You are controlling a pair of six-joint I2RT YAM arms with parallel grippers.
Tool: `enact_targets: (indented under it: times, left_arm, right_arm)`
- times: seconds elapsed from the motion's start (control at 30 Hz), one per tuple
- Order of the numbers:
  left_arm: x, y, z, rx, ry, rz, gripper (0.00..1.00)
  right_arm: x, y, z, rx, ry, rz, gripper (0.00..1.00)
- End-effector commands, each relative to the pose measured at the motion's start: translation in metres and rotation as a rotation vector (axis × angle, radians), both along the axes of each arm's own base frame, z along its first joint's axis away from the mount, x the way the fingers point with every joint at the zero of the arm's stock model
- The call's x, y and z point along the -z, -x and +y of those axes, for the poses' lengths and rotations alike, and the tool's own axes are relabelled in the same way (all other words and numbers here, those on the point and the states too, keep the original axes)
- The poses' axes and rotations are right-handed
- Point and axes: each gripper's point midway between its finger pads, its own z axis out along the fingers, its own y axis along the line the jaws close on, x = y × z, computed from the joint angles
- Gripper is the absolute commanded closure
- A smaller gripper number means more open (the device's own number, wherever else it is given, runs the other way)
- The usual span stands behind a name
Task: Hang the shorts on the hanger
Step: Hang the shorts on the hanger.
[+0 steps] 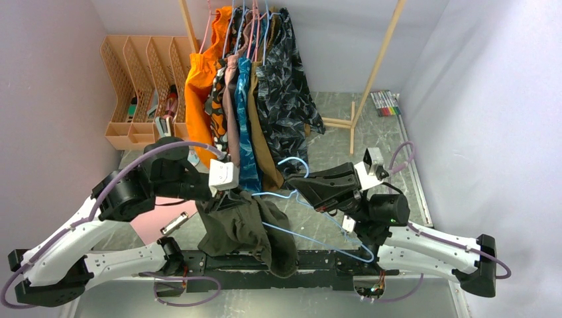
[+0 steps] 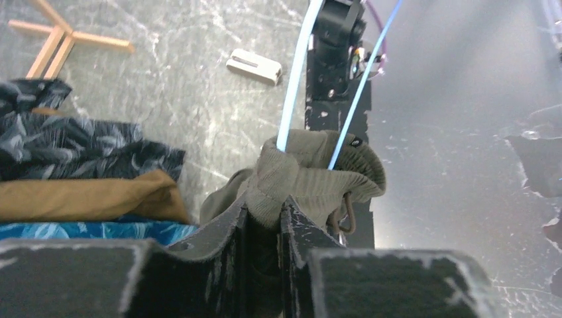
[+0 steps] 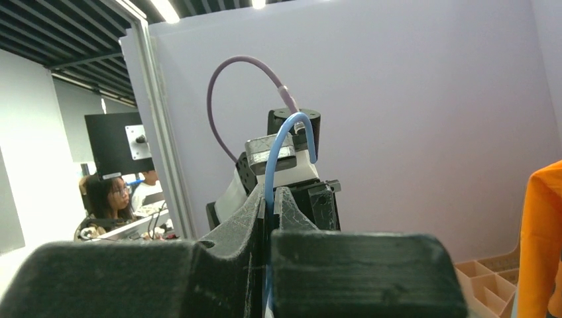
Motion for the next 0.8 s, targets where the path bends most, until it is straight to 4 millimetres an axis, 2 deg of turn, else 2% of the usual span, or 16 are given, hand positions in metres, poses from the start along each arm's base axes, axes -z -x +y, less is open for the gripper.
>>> enact_targets:
  times: [0.0,0.1,0.23,0.53,0.63,0.77]
  left_arm:
    - [-0.066,0.022,-0.016,0.148,0.226,-0.055,0.75]
    - [-0.078,0.028,-0.02,0.199,0.268,-0.057,0.68]
    - [-0.08,0.034,-0.026,0.25,0.289,-0.037,0.66]
    - [-0.059,0.033,-0.041,0.294,0.247,0.028,0.67]
    - [-0.058,0.032,-0.037,0.274,0.235,0.025,0.51]
    - [-0.078,0.031,-0.024,0.214,0.297,-0.03,0.3]
  right_arm:
    - [-0.004,0.002,-0.003,0.006,-0.016,-0.018,1.0]
    - [-0.003,0.002,-0.003,0.008,-0.012,-0.02,1.0]
    - [-0.003,0.002,-0.002,0.005,-0.008,-0.021,1.0]
    - [-0.006,0.005,0.0,-0.01,-0.016,-0.032,1.0]
    - [-0.008,0.005,-0.003,-0.007,-0.02,-0.035,1.0]
    - [-0.007,0.005,-0.004,-0.005,-0.023,-0.036,1.0]
